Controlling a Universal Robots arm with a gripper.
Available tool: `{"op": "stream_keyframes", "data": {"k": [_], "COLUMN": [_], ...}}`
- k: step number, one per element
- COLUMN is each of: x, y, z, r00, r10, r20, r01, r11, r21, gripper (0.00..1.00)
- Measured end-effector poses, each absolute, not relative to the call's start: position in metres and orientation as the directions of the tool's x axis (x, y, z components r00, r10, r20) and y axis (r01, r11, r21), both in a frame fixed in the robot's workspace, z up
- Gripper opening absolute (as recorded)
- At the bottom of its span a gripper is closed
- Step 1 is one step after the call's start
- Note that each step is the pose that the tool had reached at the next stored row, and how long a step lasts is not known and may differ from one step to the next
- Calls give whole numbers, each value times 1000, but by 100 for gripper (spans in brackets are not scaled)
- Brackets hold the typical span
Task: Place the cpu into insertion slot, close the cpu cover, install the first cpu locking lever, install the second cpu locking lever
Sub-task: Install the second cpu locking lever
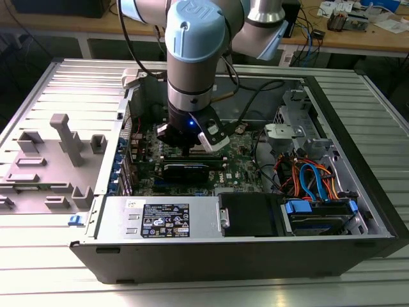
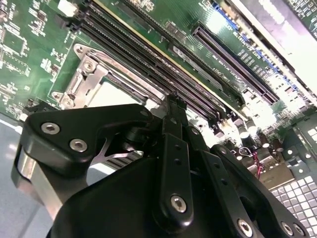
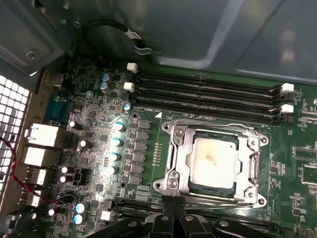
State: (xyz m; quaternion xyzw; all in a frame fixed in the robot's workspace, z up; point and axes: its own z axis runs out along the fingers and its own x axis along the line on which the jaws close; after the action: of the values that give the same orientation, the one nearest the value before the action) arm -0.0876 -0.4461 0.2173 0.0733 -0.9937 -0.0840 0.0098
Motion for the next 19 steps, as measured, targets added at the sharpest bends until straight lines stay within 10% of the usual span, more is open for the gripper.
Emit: {"op": "stream_keyframes", "data": {"k": [19], "x": [-89], "y": [-448], "z": [216], "r00": [-989], "r10": [-150], "r20": [6], "r01": [-147], "r11": [973], "r21": [176], "gripper": [11]}}
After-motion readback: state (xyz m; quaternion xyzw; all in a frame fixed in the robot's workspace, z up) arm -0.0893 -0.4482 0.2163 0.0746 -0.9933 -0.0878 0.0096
